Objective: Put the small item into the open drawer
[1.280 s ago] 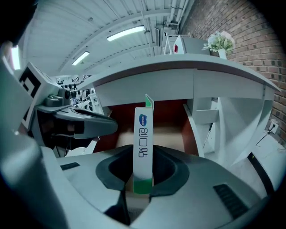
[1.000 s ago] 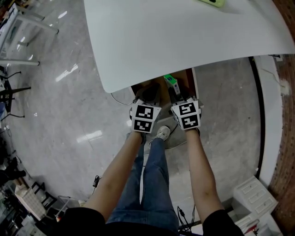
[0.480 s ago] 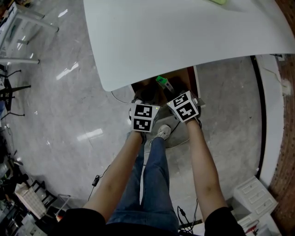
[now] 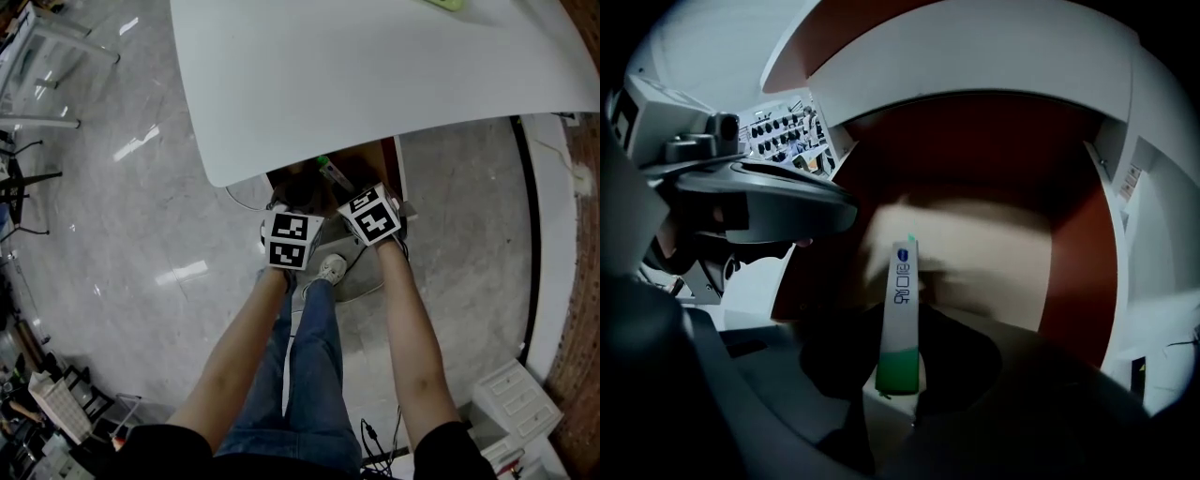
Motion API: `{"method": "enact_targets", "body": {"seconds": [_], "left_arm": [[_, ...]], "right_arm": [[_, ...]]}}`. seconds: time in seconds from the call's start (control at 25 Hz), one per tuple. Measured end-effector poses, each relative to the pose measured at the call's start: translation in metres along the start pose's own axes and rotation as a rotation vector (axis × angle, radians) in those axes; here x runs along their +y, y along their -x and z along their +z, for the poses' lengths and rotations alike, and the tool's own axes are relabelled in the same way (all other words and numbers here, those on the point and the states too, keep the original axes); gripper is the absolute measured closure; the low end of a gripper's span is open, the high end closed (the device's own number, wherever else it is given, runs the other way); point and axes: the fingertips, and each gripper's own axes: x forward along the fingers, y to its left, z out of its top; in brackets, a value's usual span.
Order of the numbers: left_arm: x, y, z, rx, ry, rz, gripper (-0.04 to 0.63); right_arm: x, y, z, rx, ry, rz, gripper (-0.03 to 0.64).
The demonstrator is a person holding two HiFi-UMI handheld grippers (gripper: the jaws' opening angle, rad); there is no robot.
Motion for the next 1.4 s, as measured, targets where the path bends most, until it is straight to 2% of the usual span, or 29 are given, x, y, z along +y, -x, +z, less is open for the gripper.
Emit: {"method": "enact_targets", "body": {"seconds": [0.16, 0.32, 0.44, 0.8, 0.92, 1.12, 1.28, 1.4], "left_arm": [[0.002, -0.001, 0.000, 0.000, 0.001, 0.003, 0.572], [0.006, -0.001, 0.002, 0.000, 0.004, 0.006, 0.572], [0.003, -0.001, 0.001, 0.001, 0.006, 0.003, 0.572], [-0.001, 0.002, 0.008, -0.004, -0.008, -0.005, 0.572], [-0.008, 0.011, 0.012, -0.003, -0.018, -0.016, 0.572], [-0.029, 0.051, 0.037, -0.031, -0.037, -0.044, 0.572], [-0.042, 0.096, 0.082, -0.091, -0.057, -0.066, 0.572], [-0.053, 0.131, 0.130, -0.157, -0.109, -0.087, 0.572]], "right_arm": [[-0.003, 0.002, -0.004, 0.002, -0.023, -0.014, 0.521], [-0.011, 0.004, -0.001, -0.004, -0.047, -0.047, 0.450], [-0.012, 0.008, 0.000, -0.002, -0.063, -0.056, 0.422], [-0.016, 0.024, 0.013, -0.108, -0.118, -0.075, 0.425], [-0.015, 0.044, 0.020, -0.166, -0.152, -0.090, 0.469], [-0.010, 0.106, 0.040, -0.312, -0.210, -0.173, 0.597], [0.001, 0.167, 0.064, -0.429, -0.266, -0.232, 0.614], [0.009, 0.220, 0.089, -0.531, -0.281, -0.289, 0.615]]}}
